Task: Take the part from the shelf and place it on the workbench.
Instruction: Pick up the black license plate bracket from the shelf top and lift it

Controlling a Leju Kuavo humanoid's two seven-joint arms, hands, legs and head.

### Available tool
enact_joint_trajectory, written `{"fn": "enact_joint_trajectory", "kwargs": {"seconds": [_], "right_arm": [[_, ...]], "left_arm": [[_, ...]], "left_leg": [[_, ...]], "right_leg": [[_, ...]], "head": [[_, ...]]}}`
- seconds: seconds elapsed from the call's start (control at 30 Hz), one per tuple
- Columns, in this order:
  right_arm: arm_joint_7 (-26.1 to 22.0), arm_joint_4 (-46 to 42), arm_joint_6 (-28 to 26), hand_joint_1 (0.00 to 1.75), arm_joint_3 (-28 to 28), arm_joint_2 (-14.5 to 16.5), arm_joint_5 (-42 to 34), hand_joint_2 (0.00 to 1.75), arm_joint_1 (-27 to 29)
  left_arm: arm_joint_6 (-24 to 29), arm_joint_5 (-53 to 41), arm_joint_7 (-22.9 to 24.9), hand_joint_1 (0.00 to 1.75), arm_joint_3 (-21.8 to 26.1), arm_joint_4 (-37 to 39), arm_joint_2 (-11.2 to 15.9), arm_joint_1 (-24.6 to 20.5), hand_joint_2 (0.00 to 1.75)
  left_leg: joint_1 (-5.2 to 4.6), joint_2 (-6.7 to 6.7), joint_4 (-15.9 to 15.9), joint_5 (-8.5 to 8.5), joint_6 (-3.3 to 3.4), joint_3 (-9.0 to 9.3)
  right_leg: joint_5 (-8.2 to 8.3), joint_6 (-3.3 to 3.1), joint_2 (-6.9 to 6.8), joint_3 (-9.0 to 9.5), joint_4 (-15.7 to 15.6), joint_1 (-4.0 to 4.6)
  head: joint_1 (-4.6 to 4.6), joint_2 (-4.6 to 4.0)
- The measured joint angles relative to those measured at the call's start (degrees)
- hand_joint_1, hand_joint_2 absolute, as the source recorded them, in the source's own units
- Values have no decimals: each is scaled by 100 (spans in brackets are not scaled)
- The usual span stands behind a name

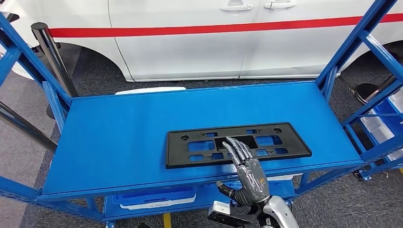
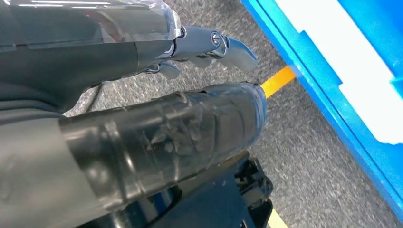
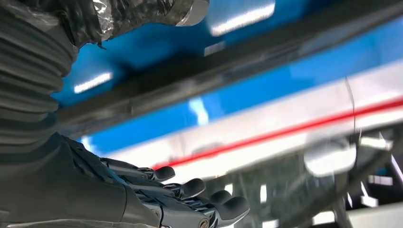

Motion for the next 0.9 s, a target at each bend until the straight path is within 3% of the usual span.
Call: {"fn": "enact_joint_trajectory", "kwargs": {"seconds": [0.03, 0.07, 0.1, 0.17, 0.2, 0.27, 0.37, 0.43, 0.5, 0.57, 0.6, 0.63, 0.67, 0.73, 0.9], "right_arm": [[9, 2, 101, 0, -1, -36, -30, 175, 16], [14, 2, 195, 0, -1, -78, -55, 175, 27], [18, 3, 287, 0, -1, -126, -76, 175, 33], [28, 3, 489, 0, -1, -236, -110, 175, 21], [37, 4, 582, 0, -1, -288, -122, 175, 7], [66, 7, 741, 0, -1, -401, -142, 175, -21], [128, 9, 912, 0, -14, -583, -165, 175, -41], [190, 9, 999, 0, -40, -705, -182, 175, -67], [240, 13, 1051, 0, -72, -822, -194, 175, -85], [273, 18, 1077, 0, -91, -912, -194, 175, -87], [296, 20, 1084, 0, -102, -953, -191, 175, -87], [322, 19, 1088, 0, -119, -991, -184, 175, -87], [351, 17, 1094, 0, -143, -1026, -174, 175, -87], [410, 9, 1141, 0, -210, -1122, -149, 175, -93], [456, -34, 1365, 0, -384, -1453, -177, 175, -150]], "left_arm": [[19, -1, 6, 0, 0, 0, -2, 1, 0], [42, -3, 15, 0, 0, 0, -3, 2, 0], [62, -4, 26, 0, 0, 0, -5, 3, 0], [82, -8, 40, 0, -1, 0, -13, 2, 0], [82, -9, 43, 0, -2, 0, -18, -2, 0], [83, -10, 50, 0, -2, 0, -25, -11, 0], [87, -7, 60, 0, -2, 0, -25, -15, 0], [88, -4, 62, 0, -1, 0, -24, -15, 0], [91, -2, 63, 0, 0, 0, -25, -11, 0], [93, -1, 65, 0, 0, 0, -23, 3, 0], [94, -1, 66, 0, 0, 0, -23, 9, 0], [94, -1, 67, 0, 0, 0, -22, 12, 0], [94, -1, 67, 0, 0, 0, -22, 11, 0], [94, -2, 69, 0, 0, 0, -22, -4, 0], [85, -14, 84, 0, -2, 0, -21, 12, 0]], "left_leg": [[-5, -1, 0, -10, 8, 7], [-8, -4, 1, -21, 12, 17], [-10, -9, 1, -33, 12, 35], [-13, -18, 0, -65, 3, 85], [-23, -22, 4, -81, -11, 101], [-35, -22, -1, -98, -53, 113], [-42, -17, 7, -142, -134, 124], [-45, -11, 325, -365, -173, -1], [-33, -6, 1014, -719, -198, -315], [-28, -6, 1502, -848, -221, -556], [-28, -6, 1465, -754, -224, -545], [-27, -5, 1216, -571, -219, -430], [-27, -5, 828, -365, -203, -248], [-38, -7, 201, -146, -153, 56], [-42, -9, -26, -93, -13, 150]], "right_leg": [[-46, 9, 0, -153, 248, -3], [12, 8, 0, -216, 308, -4], [173, -3, 0, -171, 154, -4], [610, -52, 0, 168, -615, 6], [748, -79, 1, 338, -980, 24], [806, -116, 5, 489, -1311, 59], [825, -179, 7, 542, -1395, 44], [854, -238, -10, 603, -1471, 12], [850, -268, -29, 618, -1476, 24], [838, -279, -35, 617, -1463, 33], [829, -279, -32, 617, -1451, 33], [817, -275, -27, 620, -1432, 32], [798, -263, -22, 621, -1407, 31], [758, -217, -18, 606, -1346, 47], [679, -87, -20, 561, -1240, 36]], "head": [[-1, 0], [-1, 0], [-1, 0], [0, 0], [0, 0], [-1, 0], [-2, 0], [-7, 0], [-10, 0], [-9, 0], [-9, 0], [-10, 0], [-10, 0], [-9, 0], [-3, 0]]}}
